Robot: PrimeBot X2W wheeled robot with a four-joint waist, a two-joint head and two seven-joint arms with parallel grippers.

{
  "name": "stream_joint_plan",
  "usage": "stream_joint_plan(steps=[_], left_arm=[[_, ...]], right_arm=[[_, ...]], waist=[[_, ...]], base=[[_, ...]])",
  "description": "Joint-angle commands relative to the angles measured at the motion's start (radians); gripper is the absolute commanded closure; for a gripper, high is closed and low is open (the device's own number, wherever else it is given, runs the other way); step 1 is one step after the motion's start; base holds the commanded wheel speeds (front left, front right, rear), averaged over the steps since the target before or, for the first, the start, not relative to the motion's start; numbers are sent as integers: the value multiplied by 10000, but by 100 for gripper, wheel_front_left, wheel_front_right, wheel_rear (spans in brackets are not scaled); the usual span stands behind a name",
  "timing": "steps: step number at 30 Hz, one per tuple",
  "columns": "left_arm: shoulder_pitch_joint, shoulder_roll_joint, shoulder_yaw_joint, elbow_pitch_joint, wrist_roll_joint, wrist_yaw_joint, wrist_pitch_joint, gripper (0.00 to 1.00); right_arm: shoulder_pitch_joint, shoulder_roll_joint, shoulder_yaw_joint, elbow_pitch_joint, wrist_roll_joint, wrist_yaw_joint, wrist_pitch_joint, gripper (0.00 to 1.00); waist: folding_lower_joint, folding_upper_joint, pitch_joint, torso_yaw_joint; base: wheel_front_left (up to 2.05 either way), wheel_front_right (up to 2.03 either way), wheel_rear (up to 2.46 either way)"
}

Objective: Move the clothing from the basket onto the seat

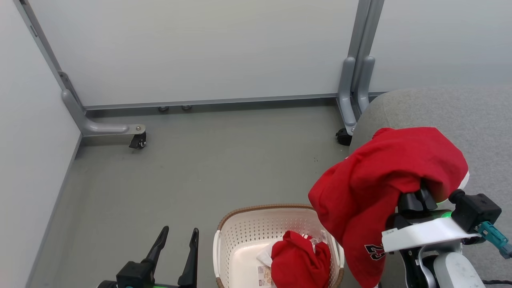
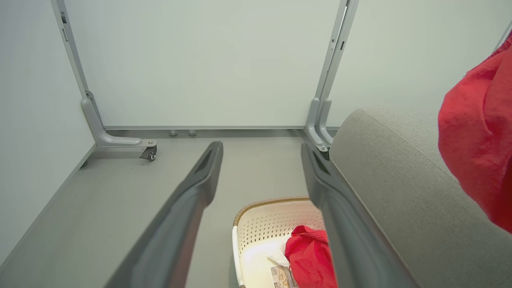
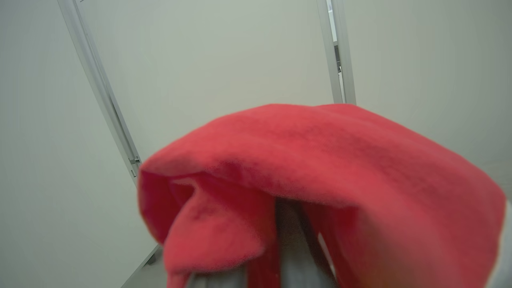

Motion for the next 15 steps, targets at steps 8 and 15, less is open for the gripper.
stream_joint_plan(steps=[8,15], left_arm=[[69,-4,-127,-19,-53,-28,-5,0],[-75,0,-180,-107,-378,-28,-5,0]], right_arm=[[-177,-21,-143,-100,-200,0,-31,100],[-273,-24,-321,-170,-453,0,-31,100]], waist=[[0,0,39,-493],[0,0,177,-1536]], base=[[0,0,0],[0,0,0]])
